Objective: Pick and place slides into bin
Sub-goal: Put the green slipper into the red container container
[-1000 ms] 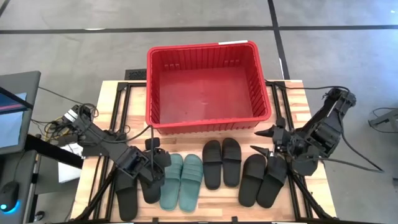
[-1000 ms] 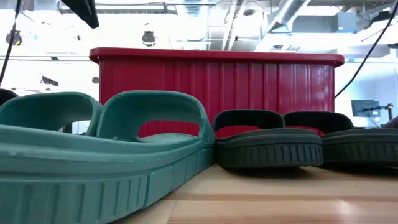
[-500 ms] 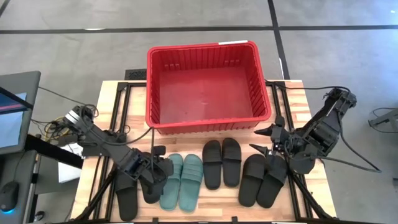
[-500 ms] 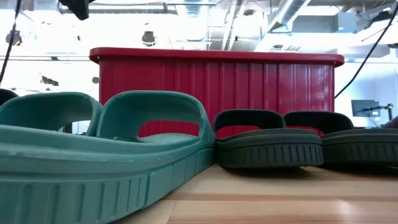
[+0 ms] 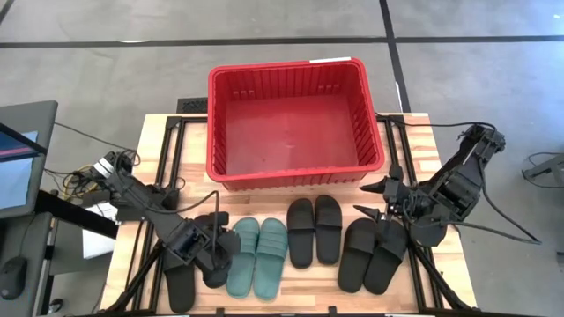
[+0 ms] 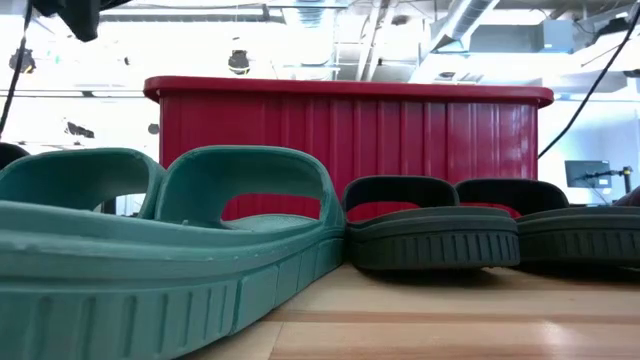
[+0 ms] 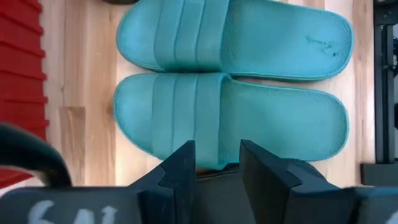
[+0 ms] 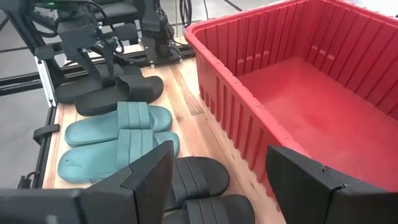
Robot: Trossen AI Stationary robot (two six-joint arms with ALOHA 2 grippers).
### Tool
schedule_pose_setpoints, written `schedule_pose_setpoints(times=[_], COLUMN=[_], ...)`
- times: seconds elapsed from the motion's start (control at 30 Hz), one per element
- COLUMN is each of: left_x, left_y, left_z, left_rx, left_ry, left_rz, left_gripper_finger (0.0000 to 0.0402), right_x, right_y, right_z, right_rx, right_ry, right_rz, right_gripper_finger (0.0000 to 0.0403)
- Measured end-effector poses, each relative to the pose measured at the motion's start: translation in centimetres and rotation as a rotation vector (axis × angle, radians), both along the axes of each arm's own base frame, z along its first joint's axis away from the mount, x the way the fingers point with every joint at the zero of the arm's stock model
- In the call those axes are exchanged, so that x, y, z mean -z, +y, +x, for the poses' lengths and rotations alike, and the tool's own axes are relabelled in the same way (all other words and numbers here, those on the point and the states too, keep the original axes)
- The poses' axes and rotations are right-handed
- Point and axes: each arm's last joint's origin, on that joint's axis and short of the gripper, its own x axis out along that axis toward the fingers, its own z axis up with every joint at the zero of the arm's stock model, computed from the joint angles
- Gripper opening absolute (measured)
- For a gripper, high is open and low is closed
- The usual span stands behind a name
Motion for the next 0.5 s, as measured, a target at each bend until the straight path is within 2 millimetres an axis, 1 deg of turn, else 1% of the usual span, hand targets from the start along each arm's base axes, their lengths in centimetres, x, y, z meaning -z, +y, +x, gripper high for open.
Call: schedule_pose_setpoints(times=[0.1, 0.2, 0.5], left_x=[0.3, 1.0, 5.0], left_y=[-0.4, -0.7, -2.7], left_z=[0.3, 0.5, 1.9], left_rx=[0.016, 0.038, 0.082], left_ry=[-0.036, -0.034, 0.035], left_rz=[0.047, 0.096, 0.175], left_gripper_finger=[0.0114, 0.0114, 0.0114], right_x=[0.0, 0.0, 0.0], right_y=[0.0, 0.0, 0.2], right_z=[0.0, 0.0, -0.1], right_rx=[0.000, 0.000, -0.008], right_ry=[0.000, -0.001, -0.006], right_rz=[0.000, 0.000, 0.013], right_gripper_finger=[0.0240, 0.0240, 0.0240])
